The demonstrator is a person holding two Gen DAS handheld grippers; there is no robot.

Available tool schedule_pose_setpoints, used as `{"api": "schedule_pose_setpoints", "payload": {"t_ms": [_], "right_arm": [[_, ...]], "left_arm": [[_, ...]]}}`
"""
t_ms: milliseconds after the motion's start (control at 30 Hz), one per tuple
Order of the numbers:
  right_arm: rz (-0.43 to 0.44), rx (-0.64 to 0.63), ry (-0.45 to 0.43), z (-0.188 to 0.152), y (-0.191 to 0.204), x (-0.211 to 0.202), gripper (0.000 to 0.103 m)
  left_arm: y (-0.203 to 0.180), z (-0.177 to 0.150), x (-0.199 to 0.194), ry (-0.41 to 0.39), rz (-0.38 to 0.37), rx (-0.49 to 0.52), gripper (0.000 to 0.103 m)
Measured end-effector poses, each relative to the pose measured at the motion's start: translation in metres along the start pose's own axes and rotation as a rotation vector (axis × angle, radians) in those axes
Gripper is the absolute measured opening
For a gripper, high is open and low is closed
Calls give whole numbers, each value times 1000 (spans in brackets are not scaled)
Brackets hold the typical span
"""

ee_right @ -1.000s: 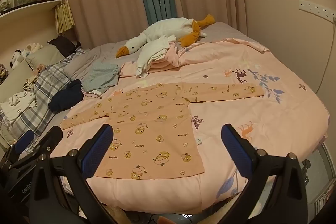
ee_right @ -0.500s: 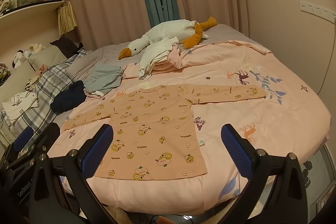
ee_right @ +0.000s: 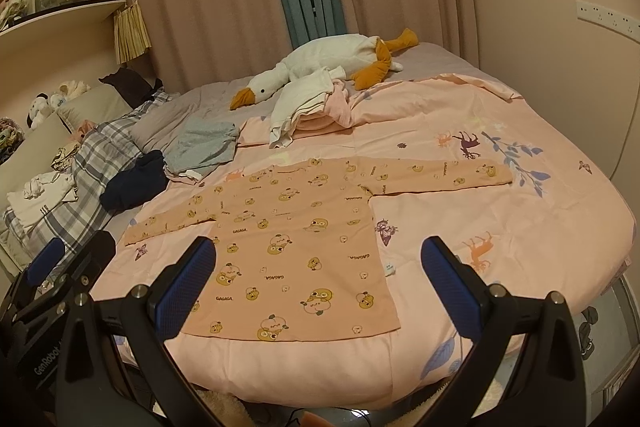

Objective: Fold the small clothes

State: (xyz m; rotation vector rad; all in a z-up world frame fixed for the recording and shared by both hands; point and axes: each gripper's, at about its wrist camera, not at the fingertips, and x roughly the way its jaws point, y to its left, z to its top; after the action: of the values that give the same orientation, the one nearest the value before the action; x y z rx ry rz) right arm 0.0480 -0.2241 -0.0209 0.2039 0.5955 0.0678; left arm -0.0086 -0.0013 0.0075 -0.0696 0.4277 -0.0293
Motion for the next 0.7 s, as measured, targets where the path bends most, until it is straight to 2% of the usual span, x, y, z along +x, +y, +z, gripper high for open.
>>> {"api": "schedule_pose_setpoints", "payload": {"t_ms": [700], "right_arm": [[-19,14,-4,1,-8,0,103]], "left_arm": [[10,-3,2,1,33,-32,103]]}}
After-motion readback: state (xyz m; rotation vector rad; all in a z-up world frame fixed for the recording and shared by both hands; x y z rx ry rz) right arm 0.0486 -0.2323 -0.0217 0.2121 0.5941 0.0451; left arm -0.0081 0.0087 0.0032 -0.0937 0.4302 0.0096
